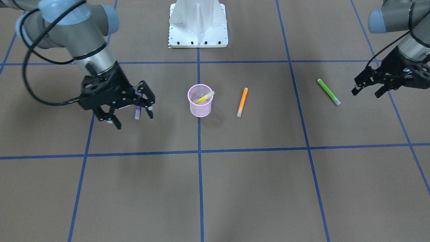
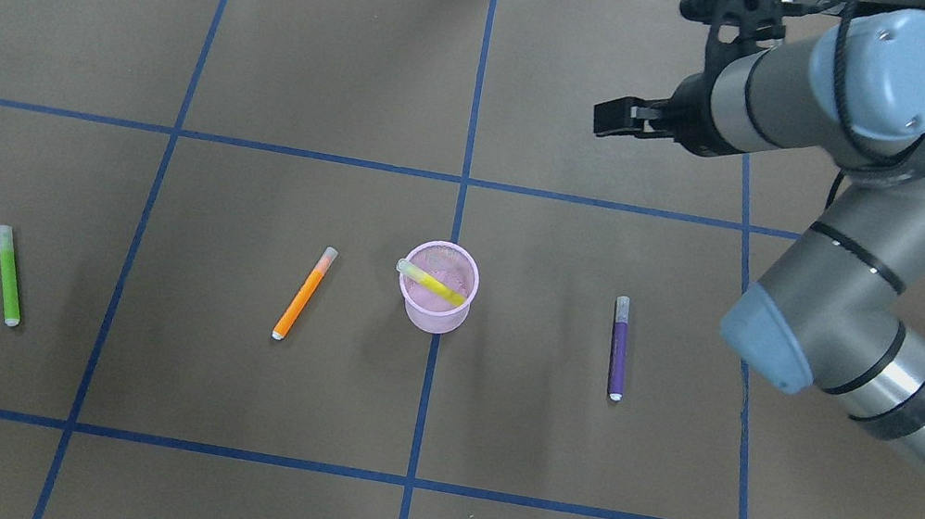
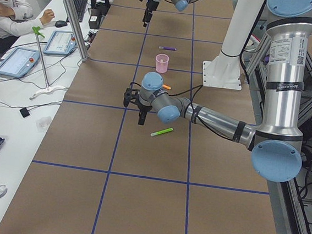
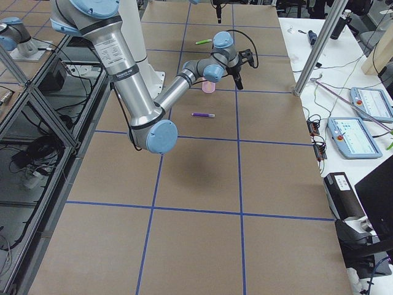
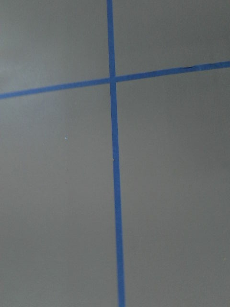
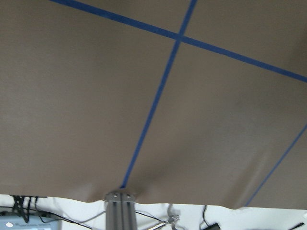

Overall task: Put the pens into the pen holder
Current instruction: 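Withdraw the right arm away while the left arm reaches in, then lower the left gripper onto the green marker and grasp it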

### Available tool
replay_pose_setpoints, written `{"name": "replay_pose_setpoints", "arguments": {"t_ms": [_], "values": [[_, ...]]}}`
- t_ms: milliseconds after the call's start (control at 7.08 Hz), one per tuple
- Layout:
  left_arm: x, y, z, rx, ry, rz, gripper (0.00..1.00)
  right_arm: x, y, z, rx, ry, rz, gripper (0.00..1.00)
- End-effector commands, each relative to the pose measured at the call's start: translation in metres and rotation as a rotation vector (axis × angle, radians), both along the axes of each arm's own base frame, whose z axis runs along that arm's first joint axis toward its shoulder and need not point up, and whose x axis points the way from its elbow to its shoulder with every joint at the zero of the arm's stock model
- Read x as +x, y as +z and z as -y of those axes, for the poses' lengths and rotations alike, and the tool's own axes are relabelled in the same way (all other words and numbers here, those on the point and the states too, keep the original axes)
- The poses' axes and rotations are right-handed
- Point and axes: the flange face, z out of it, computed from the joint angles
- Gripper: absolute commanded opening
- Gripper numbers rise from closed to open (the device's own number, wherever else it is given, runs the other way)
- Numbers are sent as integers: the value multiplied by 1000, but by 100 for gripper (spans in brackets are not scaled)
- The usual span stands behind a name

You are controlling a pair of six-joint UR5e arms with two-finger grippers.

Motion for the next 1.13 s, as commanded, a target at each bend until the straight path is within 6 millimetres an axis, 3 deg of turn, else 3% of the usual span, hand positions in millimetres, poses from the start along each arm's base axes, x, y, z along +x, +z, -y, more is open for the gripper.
{"name": "replay_pose_setpoints", "arguments": {"t_ms": [0, 283, 424, 989], "values": [[44, 21, -27, -93, -47, 64, 100, 110, 61, 41, -91, -52, -102, 100], [66, 37, -46, -138, -74, 111, 99, 154, 117, 40, -80, -103, -195, 100], [85, 39, -55, -154, -95, 127, 96, 160, 129, 36, -90, -98, -201, 100], [107, 61, -66, -187, -109, 178, 61, 160, 133, 37, -94, -90, -213, 100]]}}
